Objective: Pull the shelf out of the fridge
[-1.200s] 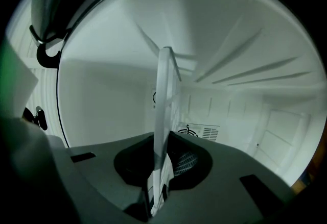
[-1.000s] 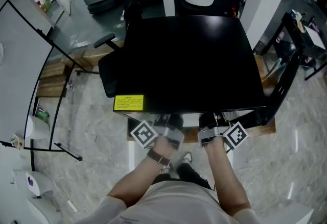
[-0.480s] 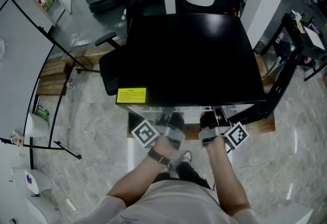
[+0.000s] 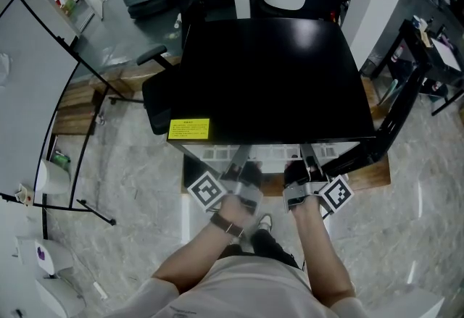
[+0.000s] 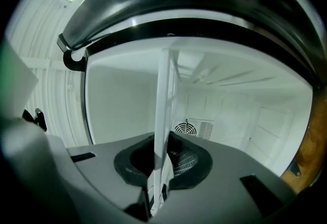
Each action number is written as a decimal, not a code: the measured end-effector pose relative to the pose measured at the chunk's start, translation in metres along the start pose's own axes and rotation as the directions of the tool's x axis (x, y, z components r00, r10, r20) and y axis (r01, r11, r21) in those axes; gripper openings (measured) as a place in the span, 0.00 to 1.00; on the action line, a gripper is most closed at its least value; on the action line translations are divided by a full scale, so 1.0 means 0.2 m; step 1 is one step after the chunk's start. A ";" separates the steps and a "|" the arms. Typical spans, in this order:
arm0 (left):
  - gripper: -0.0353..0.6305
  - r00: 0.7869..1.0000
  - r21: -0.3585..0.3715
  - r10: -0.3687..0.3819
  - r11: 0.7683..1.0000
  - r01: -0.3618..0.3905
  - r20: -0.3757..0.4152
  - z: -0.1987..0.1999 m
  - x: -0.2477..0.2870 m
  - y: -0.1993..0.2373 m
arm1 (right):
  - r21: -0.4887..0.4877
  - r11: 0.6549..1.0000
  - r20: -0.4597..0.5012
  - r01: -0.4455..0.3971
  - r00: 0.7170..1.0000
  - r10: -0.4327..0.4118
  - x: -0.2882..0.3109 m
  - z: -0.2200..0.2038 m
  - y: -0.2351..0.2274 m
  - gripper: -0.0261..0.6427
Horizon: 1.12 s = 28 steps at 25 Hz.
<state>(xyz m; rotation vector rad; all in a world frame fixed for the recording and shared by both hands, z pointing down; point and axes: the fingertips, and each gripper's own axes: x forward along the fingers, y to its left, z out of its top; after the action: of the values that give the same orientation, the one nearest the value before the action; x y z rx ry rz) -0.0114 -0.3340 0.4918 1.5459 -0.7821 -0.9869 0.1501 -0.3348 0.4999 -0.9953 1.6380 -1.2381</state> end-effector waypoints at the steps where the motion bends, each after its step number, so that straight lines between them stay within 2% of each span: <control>1: 0.11 1.000 0.000 0.001 1.000 -0.001 0.000 0.00 -0.01 0.00 | 0.000 1.000 0.000 -0.002 1.000 0.002 -0.01 0.00 0.00 0.11; 28: 0.11 1.000 -0.007 0.003 1.000 -0.003 0.006 -0.13 -0.23 -0.04 | 0.020 1.000 -0.036 0.014 0.999 -0.013 -0.25 -0.07 0.04 0.11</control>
<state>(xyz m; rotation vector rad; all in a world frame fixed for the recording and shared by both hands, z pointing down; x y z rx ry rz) -0.0084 -0.2805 0.4942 1.5362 -0.7845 -0.9918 0.1531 -0.2817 0.5021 -0.9785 1.6457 -1.2850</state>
